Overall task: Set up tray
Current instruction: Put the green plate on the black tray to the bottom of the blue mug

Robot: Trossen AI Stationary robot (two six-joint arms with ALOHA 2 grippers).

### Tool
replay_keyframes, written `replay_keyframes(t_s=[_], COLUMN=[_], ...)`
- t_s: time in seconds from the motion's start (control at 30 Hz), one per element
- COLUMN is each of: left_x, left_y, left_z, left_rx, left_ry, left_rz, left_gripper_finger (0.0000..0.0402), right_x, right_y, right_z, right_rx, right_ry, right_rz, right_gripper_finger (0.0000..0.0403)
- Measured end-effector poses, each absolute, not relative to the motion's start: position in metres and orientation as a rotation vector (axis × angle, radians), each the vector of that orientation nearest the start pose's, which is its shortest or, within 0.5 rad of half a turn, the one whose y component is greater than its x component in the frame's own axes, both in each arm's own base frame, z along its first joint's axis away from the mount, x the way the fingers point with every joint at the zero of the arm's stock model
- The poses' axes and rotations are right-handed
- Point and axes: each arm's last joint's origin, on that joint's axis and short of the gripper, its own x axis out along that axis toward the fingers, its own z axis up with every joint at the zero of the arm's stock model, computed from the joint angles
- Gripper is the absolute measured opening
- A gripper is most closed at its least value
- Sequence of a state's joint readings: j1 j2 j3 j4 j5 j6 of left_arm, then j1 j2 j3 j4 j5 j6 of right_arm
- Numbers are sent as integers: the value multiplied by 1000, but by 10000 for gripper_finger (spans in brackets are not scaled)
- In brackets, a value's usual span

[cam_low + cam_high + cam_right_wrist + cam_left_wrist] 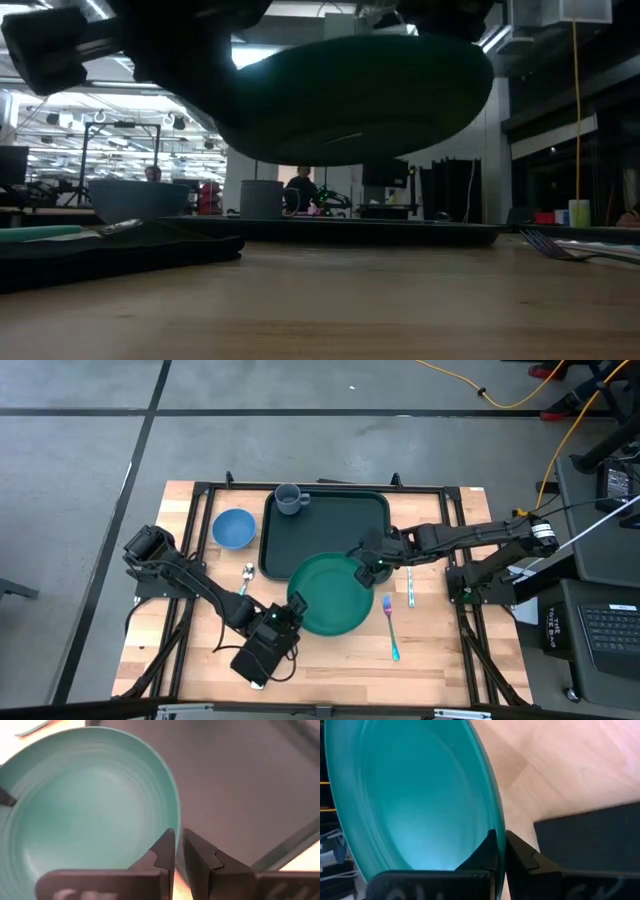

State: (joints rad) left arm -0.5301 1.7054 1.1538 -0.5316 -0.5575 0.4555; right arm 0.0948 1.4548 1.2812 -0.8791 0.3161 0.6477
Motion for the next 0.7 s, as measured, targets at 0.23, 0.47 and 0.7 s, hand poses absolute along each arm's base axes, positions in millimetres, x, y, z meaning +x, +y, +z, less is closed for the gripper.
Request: replay_keyframes(t_s=[0.23, 0.47, 0.7], left_x=[301, 302, 298], left_y=[-144, -119, -88], left_z=[203, 199, 180], left_rx=[989, 978, 907], left_ry=[1016, 1140, 1249], left_rz=[-171, -129, -82], left_gripper_finger=[3, 3, 3], right_x=[286, 284, 285], right_y=[15, 14, 17], right_z=[302, 305, 303], right_rx=[249, 173, 113], right_ry=[895, 883, 861], right_rz=[-560, -578, -577], right_gripper_finger=[25, 11, 7])
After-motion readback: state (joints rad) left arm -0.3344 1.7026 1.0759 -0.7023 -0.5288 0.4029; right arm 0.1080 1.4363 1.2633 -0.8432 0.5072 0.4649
